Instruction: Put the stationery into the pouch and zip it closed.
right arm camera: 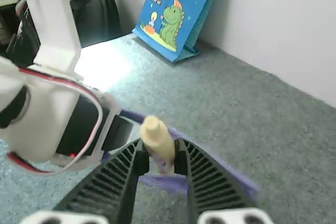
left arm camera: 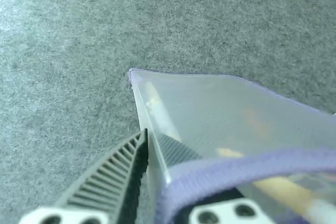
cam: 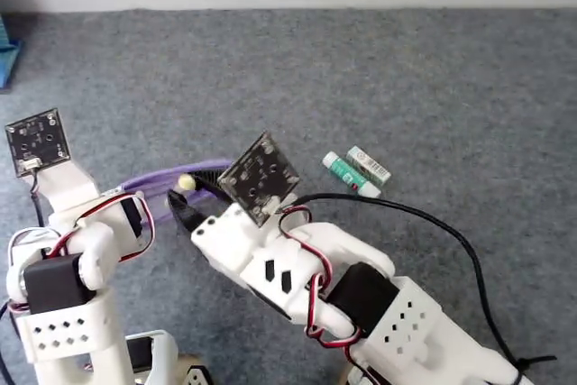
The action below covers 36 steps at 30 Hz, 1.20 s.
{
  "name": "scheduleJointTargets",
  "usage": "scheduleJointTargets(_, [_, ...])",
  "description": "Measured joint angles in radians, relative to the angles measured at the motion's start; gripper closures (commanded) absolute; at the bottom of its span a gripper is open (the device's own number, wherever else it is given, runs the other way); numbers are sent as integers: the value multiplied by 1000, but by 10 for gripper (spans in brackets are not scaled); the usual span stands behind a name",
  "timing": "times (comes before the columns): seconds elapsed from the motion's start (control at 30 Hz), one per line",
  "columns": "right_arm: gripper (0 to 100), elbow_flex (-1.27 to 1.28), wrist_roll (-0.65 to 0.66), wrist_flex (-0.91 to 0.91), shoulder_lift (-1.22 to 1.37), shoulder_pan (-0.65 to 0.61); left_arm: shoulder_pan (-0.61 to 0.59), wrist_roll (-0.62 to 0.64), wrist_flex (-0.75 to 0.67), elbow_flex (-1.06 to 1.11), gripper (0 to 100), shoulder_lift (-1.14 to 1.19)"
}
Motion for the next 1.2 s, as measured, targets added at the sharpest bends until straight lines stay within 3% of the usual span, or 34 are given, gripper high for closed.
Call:
scheduleJointTargets(0.07, [745, 0, 0, 21, 0, -5, 0, 0, 0, 0, 988, 0])
scheduleJointTargets(0.3, [890, -51, 0, 71, -3, 60, 0, 0, 0, 0, 988, 2])
scheduleJointTargets(0.47, [912, -140, 0, 163, -5, 242, 0, 0, 0, 0, 988, 2])
scheduleJointTargets(0.7, [912, -141, 0, 503, 92, 496, 0, 0, 0, 0, 988, 2])
scheduleJointTargets(0.83, [912, -146, 0, 601, 222, 595, 0, 0, 0, 0, 988, 2])
scheduleJointTargets(1.0, [902, -221, 8, 647, 453, 641, 0, 0, 0, 0, 988, 2])
scheduleJointTargets(1.2, [744, -466, 34, 704, 755, 647, 0, 0, 0, 3, 988, -2])
